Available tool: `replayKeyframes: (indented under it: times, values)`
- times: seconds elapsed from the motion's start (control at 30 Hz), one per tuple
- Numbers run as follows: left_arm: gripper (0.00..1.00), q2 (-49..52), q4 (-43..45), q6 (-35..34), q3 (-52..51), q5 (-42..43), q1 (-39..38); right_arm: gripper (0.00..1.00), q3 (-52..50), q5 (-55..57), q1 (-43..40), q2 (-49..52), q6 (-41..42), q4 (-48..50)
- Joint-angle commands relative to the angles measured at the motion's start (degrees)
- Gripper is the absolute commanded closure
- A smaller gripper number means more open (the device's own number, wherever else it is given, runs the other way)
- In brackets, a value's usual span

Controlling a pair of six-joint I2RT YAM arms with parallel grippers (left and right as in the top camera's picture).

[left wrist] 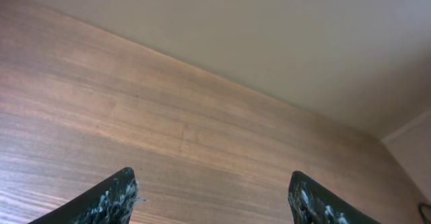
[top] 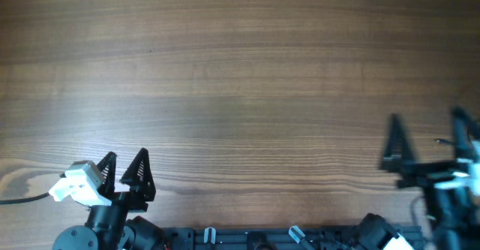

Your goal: Untangle cables

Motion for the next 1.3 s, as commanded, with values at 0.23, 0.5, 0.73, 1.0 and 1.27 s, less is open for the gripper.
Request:
replayKeyframes:
  times: [0.23,0.5,0.73,1.0,1.27]
  values:
    - [0.25,-0.5,-0.6,-0.1,0.0,-0.8,0.2,0.0,-25.6,-36.3,0.2,-0.5,-9.7,22.5]
    - [0.25,-0.5,-0.9,-0.1,0.0,-0.8,0.2,0.0,-35.4,-43.9,0.2,-0.3,-3.3,23.2]
    - [0.25,-0.5,-1.0,-0.1,0.0,-0.8,0.2,0.0,-45.4,-45.0,0.2,-0.1,2.8,29.1]
    - [0.24,-0.5,-2.0,-0.1,0.0,-0.8,0.2,0.02,-48.7,-44.2,0.2,-0.1,3.9,30.2]
    - [0.22,-0.5,-2.6,-0.1,0.0,-0.8,0.2,0.01,-48.8,-40.8,0.2,4.5,4.2,31.0]
